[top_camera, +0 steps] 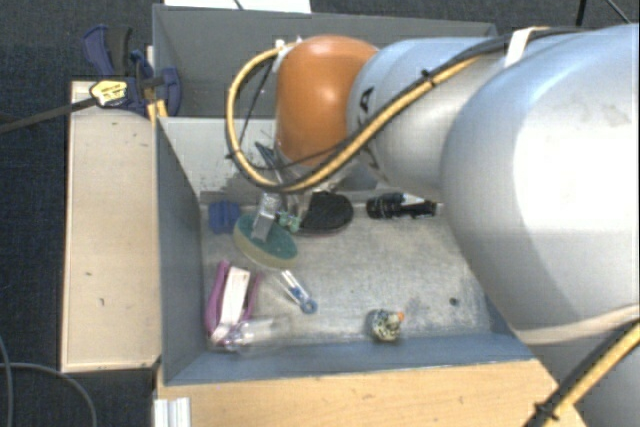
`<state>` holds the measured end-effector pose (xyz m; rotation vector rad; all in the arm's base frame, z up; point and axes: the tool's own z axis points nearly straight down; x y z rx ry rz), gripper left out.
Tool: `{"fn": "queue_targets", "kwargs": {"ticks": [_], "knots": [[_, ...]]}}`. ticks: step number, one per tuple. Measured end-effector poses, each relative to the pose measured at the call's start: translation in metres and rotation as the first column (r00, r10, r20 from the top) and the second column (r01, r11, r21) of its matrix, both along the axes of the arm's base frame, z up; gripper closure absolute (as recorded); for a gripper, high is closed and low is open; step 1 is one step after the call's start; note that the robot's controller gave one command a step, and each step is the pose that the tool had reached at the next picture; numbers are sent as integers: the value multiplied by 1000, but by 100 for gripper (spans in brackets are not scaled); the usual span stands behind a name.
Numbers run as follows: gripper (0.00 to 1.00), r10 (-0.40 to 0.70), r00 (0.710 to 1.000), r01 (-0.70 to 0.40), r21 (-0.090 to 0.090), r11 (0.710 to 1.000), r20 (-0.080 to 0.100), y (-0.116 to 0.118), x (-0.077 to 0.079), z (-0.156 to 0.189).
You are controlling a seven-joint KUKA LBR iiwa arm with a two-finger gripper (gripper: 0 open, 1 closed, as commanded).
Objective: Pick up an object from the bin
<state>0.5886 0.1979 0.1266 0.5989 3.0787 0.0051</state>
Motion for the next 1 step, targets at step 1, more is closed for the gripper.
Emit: {"fn": "queue_targets", "kwargs": {"ticks": [1], "knots": [[100, 2, 1000, -2, 0, 1000, -1, 0, 1, 14]]}}
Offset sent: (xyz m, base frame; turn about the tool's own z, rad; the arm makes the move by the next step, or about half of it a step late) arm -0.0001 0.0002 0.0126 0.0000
